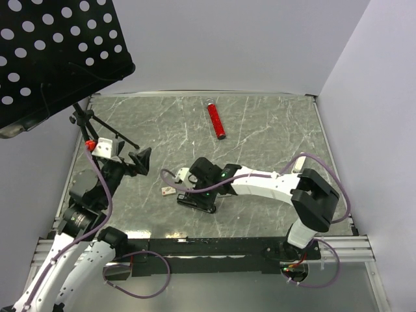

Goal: Load the staples into the stapler

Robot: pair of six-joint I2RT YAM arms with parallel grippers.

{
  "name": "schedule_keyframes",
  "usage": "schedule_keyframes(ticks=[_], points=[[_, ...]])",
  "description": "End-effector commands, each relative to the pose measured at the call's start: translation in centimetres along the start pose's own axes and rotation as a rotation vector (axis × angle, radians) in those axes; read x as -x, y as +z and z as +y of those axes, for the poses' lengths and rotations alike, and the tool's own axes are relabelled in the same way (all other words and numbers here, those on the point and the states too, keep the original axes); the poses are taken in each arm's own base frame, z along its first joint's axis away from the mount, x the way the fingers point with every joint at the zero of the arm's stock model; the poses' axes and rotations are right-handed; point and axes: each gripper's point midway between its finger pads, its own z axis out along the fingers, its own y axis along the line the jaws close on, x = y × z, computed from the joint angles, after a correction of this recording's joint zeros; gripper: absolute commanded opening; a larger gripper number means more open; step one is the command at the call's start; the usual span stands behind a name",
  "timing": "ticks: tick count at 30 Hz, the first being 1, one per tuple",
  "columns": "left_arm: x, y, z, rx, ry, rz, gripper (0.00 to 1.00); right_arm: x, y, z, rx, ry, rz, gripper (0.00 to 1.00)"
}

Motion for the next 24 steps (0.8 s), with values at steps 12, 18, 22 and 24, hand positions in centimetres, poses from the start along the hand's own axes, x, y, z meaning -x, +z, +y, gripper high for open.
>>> schedule_keyframes(ticks=[12,18,22,24], points=[[-3.5,-1.1,-3.8,-0.267,0.134,0.21,0.99,1.2,0.0,-1.3,-0.057,-0.058,-0.141,0.49],[-4.8,0.2,-5.7,-0.393,0.184,0.29,0.99,2.3,-6.1,-3.1,-0.126,0.052,-0.349,0.89],[-6.4,0.6,-7.7,-0.54,0.209,0.348,1.0,0.5,-10.1,-6.8,-0.253,0.262,-0.47,0.97],[-6.6,0.7,-8.6,-0.593,0.214,0.353,0.99,-0.8,-11.0,-8.0,-0.315,0.345,-0.525,0.99]])
